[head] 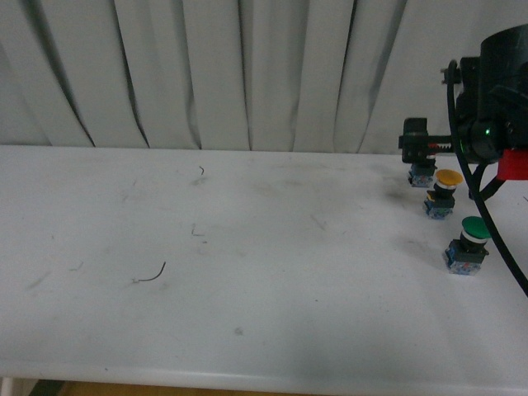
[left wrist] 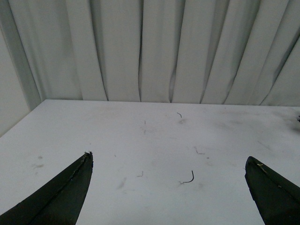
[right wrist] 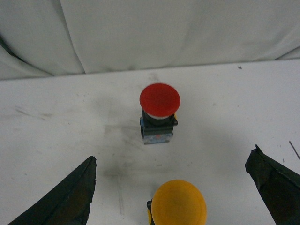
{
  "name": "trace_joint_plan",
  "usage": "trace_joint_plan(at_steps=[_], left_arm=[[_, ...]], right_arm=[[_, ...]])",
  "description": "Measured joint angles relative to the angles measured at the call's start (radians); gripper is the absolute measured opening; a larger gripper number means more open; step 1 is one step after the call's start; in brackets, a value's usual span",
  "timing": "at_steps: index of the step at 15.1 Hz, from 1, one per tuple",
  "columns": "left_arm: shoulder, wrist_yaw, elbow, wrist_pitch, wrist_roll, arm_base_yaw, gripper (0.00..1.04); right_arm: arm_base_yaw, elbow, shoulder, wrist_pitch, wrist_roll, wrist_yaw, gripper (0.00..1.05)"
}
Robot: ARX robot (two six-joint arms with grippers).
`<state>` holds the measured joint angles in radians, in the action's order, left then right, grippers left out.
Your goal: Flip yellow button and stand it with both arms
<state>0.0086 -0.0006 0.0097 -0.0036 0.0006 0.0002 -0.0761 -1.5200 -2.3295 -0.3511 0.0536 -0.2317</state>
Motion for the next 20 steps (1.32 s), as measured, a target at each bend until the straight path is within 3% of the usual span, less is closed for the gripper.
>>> trace_joint_plan(at_steps=[2,5,6,8,11,13,16,20], left_arm=[[0.0,0.0,0.0,0.0,0.0,0.0,0.98],[0.0,0.0,0.0,0.0,0.0,0.0,0.98],[0.0,0.0,0.0,0.0,0.0,0.0,0.98],[0.0,0.0,0.0,0.0,0.0,0.0,0.98],[0.0,0.0,0.0,0.0,0.0,0.0,0.98],[0.0,0.0,0.0,0.0,0.0,0.0,0.98],[0.0,0.0,0.0,0.0,0.0,0.0,0.98],[0.0,0.0,0.0,0.0,0.0,0.0,0.98]], right_arm=[[0.012,0.079,0.082,-0.049,0.015,0.046,0.98],[0.052,0.354,0.393,-0.202,0.095,0.198,0.98],[0.072,0.478,0.532,-0.331,0.097,0.226,0.93],[0.077,0.661,0.727,-0.42,0.031,0.229,0.78],[0.076,1.127,1.253,-0.266,-0.035,0.229,0.39],[0.077,1.224,1.406,-0.293,-0.045,0.229,0.16],[0.076,1.271,1.452,-0.293,-0.051,0.229,0.01],[0.077,1.38,1.586,-0.257,-0.05,0.229,0.02]])
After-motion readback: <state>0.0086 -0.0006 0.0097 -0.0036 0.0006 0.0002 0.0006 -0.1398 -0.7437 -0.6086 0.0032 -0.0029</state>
